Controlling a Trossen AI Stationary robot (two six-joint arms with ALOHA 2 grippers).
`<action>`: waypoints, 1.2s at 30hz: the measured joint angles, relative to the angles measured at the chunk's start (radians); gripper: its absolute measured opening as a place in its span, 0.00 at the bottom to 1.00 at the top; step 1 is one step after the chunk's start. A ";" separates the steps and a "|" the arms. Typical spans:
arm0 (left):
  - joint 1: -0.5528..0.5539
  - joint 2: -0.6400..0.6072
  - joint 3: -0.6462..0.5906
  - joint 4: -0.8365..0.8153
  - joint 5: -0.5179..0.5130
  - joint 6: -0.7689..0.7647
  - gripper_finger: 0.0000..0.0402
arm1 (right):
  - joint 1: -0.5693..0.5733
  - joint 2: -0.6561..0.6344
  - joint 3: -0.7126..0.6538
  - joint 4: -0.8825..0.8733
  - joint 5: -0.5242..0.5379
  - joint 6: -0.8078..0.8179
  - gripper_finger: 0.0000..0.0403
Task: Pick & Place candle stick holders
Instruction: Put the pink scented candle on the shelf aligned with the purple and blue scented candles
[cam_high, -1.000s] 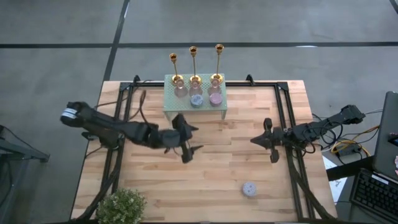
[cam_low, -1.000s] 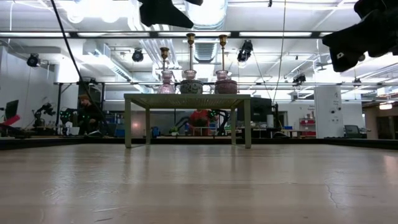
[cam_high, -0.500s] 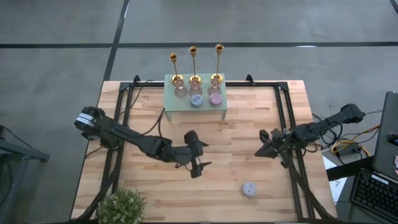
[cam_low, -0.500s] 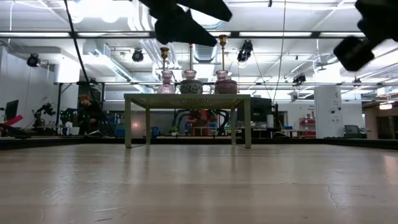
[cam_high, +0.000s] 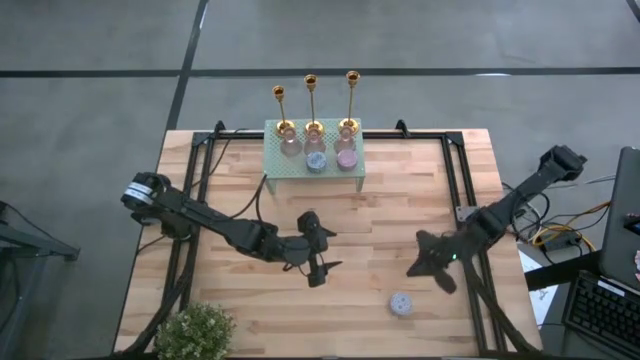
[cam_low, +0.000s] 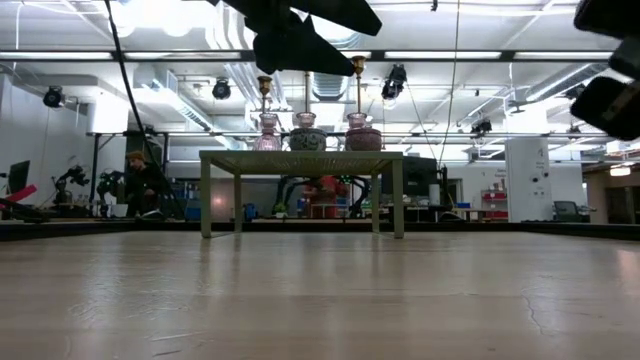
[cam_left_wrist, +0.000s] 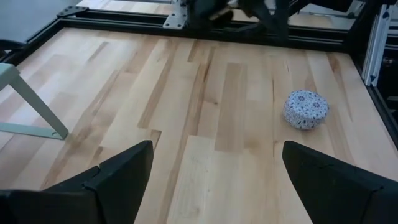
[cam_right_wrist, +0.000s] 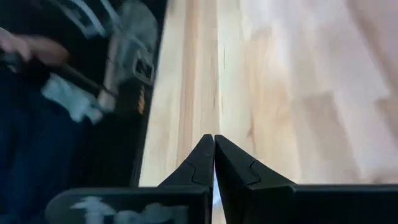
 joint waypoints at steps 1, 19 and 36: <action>0.000 0.000 0.000 0.000 0.000 0.000 0.90 | 0.020 0.050 0.035 -0.028 0.001 0.017 0.02; -0.004 0.000 0.000 0.005 0.000 -0.022 0.90 | 0.227 0.869 0.604 -0.571 -0.121 0.155 0.38; -0.005 -0.002 0.000 0.004 0.019 -0.028 0.90 | 0.199 1.054 0.720 -0.563 0.111 0.070 0.29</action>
